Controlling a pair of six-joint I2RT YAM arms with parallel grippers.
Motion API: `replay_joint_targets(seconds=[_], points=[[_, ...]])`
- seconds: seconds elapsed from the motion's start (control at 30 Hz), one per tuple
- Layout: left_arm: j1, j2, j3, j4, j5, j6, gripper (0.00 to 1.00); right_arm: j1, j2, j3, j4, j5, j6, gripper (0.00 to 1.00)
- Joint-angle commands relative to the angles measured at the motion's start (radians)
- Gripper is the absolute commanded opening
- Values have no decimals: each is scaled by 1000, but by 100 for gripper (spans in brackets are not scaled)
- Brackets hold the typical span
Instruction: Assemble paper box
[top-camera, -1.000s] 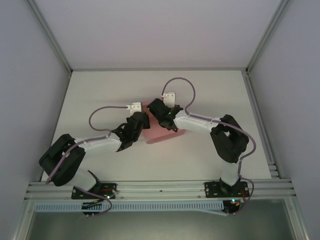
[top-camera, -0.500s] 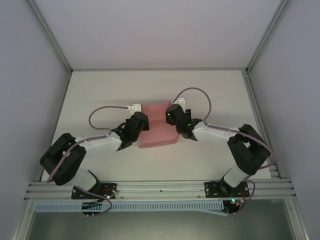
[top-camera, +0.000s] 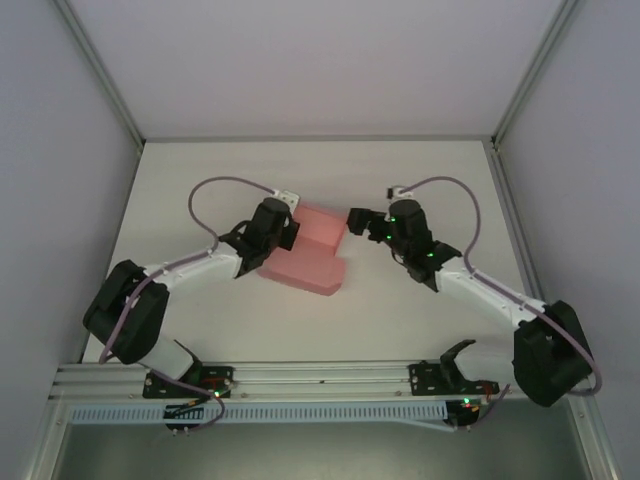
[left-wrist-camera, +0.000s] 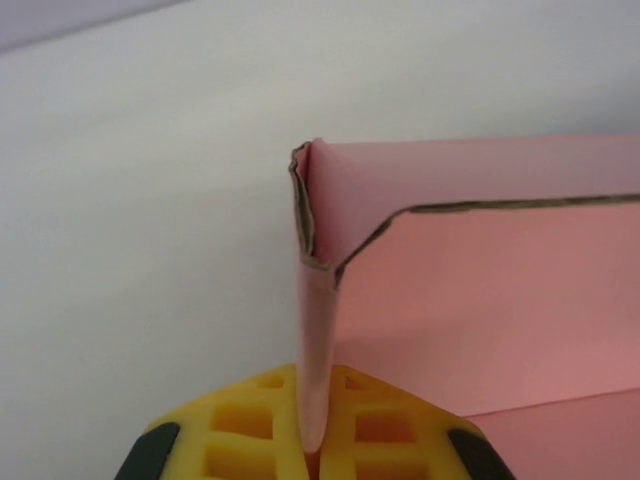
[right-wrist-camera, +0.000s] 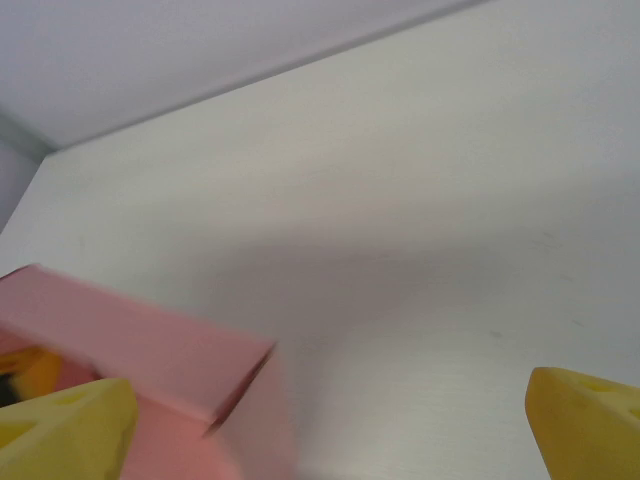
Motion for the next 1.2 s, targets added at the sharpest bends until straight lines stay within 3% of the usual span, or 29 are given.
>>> replay_joint_targets(seconds=[0.0,0.13,0.3,0.47,0.6,0.73,0.93,1.17], points=[[21,23,125,-279,310,418,0,-65,-61,-23,-160,-48,129,100],[24,97,282,-576,343,657,0,-107,-122,-22,-338,-15,88,100],[6,219,464,-831,231,842,0,-139,-193,-50,-440,-10,38,100],[-76,333,572,-874,105,940,0,-155,-243,-95,-454,-13,34,100],[-143,472,632,-872,-63,959,0,-161,-257,-117,-451,-24,42,100],[-169,578,701,-863,-81,938,0,-165,-253,-128,-443,-35,38,100],[-178,535,722,-757,-29,875,42,-169,-237,-130,-427,-57,16,100],[-159,289,583,-569,162,807,71,-168,-217,-132,-340,-153,-80,100]])
